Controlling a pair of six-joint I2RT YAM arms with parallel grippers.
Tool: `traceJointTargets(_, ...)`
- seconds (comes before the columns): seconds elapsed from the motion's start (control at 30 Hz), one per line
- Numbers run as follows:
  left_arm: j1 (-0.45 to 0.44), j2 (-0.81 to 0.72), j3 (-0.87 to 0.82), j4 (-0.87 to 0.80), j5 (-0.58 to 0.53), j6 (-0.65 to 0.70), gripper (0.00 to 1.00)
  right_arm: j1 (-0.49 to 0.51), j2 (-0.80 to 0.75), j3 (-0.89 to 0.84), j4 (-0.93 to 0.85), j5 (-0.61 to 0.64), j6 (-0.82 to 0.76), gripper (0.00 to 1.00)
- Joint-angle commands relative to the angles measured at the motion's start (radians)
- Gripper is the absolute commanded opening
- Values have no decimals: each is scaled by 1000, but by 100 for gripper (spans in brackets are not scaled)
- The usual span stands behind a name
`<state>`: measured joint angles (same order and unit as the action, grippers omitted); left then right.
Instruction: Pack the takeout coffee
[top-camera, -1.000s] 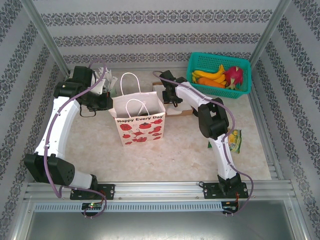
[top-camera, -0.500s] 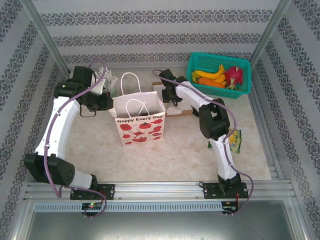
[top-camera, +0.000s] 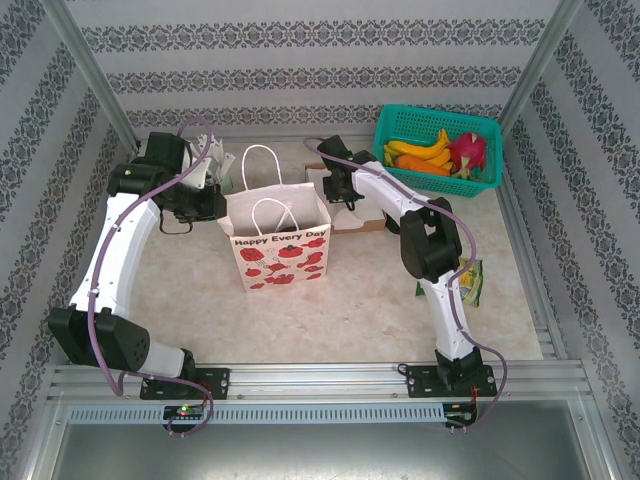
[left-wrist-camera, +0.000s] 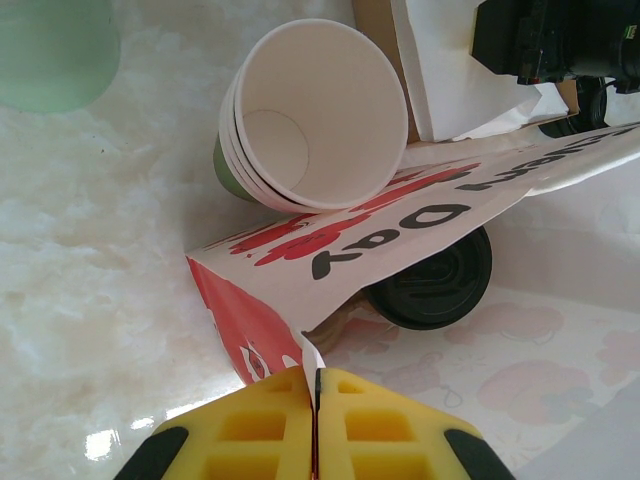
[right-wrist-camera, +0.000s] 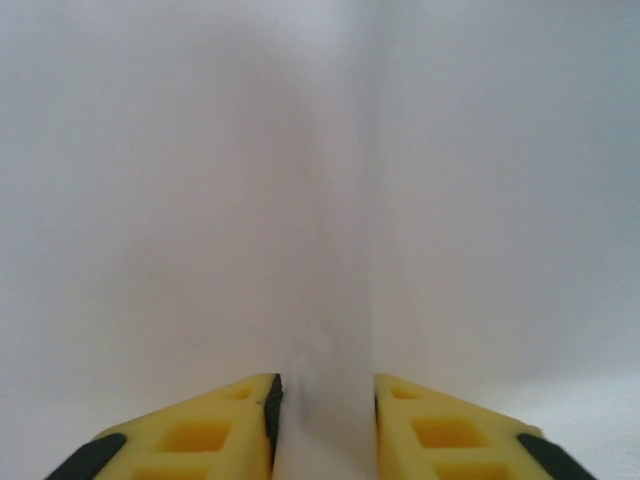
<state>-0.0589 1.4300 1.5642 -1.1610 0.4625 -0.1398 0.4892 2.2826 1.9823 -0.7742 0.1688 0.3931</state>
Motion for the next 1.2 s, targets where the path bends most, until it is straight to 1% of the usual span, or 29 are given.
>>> traceJointTargets(0.0, -5, -6, 25, 18, 10, 5, 8, 14, -62, -8, -5, 24, -11, 27)
traceJointTargets(0.03, -5, -7, 24, 18, 10, 5, 8, 14, -68, -8, -6, 27, -14, 26)
traceJointTargets(0.13, -5, -8, 23, 17, 9, 5, 8, 14, -89, -13, -8, 41, -29, 20)
traceJointTargets(0.3, -5, -9, 19, 17, 11, 3, 8, 15, -154, -35, -2, 86, -52, 7)
traceJointTargets(0.37, -5, -10, 19, 18, 11, 3, 8, 15, -192, -61, 12, 110, -56, 0)
traceJointTargets(0.53, -5, -12, 19, 24, 15, 8, 8, 15, -298, -156, 80, 161, -59, 0)
traceJointTargets(0.63, -5, -22, 15, 32, 18, 8, 7, 6, -378, -230, 128, 162, -73, 0)
traceJointTargets(0.77, -5, -25, 8, 42, 13, 5, 6, -36, -444, -301, 160, 60, -103, 0)
traceJointTargets(0.87, -5, -25, 5, 47, 12, 0, 6, -59, -462, -351, 173, -7, -130, 0)
traceJointTargets(1.03, -3, -44, -1, 58, -13, -8, 5, -86, -497, -412, 192, -184, -284, 0)
traceJointTargets(1.13, 1, -59, -4, 62, -45, -17, 4, -114, -468, -388, 140, -307, -354, 0)
traceJointTargets(1.17, 2, -63, -7, 64, -45, -18, 4, -116, -453, -382, 140, -329, -364, 0)
